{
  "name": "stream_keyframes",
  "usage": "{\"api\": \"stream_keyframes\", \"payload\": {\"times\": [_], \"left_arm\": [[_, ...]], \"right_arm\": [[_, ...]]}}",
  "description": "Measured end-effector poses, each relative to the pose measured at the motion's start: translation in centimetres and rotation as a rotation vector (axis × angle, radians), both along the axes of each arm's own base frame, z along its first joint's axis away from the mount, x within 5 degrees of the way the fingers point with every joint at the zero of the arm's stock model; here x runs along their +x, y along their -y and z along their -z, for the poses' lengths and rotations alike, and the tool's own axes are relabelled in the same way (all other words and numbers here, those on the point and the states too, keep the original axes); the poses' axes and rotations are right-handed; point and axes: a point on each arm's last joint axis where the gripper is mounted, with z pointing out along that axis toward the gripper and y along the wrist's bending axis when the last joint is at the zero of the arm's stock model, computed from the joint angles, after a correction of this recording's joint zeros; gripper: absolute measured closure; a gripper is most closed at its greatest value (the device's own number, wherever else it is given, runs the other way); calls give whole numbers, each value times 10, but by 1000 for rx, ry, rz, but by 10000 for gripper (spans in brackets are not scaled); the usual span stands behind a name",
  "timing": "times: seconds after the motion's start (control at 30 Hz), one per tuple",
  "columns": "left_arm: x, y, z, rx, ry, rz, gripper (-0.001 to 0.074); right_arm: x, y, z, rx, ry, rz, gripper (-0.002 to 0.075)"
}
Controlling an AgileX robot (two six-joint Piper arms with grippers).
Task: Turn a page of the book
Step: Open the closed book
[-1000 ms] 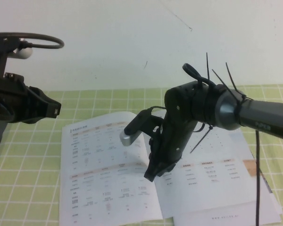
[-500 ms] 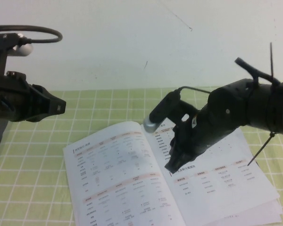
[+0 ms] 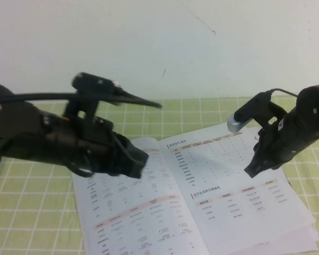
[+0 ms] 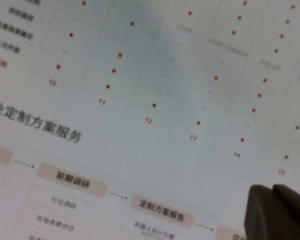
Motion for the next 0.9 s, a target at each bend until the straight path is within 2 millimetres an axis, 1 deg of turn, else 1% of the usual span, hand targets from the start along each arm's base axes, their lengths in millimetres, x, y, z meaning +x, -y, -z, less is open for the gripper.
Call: {"api": "stream_keyframes", "payload": {"times": [0.1,0.17,0.2,0.3,0.5,0.63,0.73,0.9], "left_arm": [[-1,31,21,23,-34,63,738],[-1,48,36,42,-60,92,738],[-2,55,44,52,-77,106,738],[1,68,64,81,-116,119,738],[12,75,109,154,-206,108,739],[17,74,132,210,-253,90,738],[19,71,139,253,-260,63,738],[24,65,141,322,-232,3,738]], "right_arm": [[-4,2,18,-16,-33,-1,728],[-5,3,28,-25,-54,4,728],[-6,4,32,-27,-62,7,728],[-5,8,39,-22,-73,40,728],[-10,12,44,-16,-73,65,728],[-16,13,47,3,-63,85,728],[-21,15,49,14,-56,98,728],[-35,18,45,36,-69,124,728]]}}
